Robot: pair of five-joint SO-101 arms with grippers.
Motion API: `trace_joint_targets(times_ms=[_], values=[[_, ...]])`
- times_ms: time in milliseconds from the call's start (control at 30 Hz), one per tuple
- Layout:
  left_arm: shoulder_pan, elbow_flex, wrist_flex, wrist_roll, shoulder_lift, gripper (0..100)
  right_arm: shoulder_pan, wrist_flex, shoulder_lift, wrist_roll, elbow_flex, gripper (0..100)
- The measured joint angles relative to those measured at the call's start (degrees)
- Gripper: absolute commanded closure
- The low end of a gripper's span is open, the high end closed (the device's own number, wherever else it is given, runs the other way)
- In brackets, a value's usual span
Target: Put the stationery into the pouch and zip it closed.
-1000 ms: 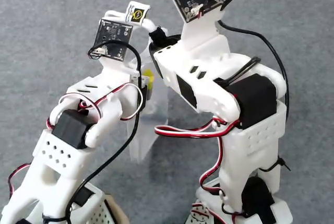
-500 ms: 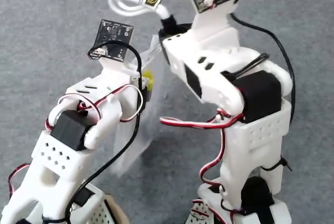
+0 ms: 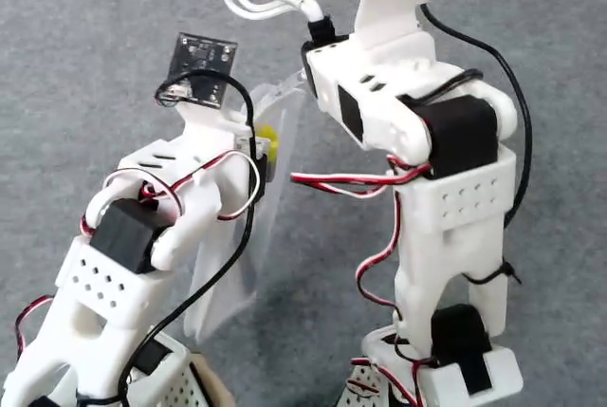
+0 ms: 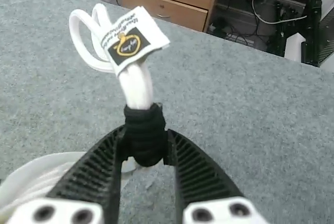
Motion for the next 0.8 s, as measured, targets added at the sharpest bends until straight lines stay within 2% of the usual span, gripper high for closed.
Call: trace_joint_targets(times_ms=[500, 800], values=[[-0.62, -14.42, 10.46, 4.31, 0.26, 97, 0.35, -1.76, 2.64, -0.09, 4.04, 98.6], [-0.88, -19.16, 11.60, 6.24, 0.35, 97, 2.73, -7.47, 2.73, -0.09, 12.13, 98.6]])
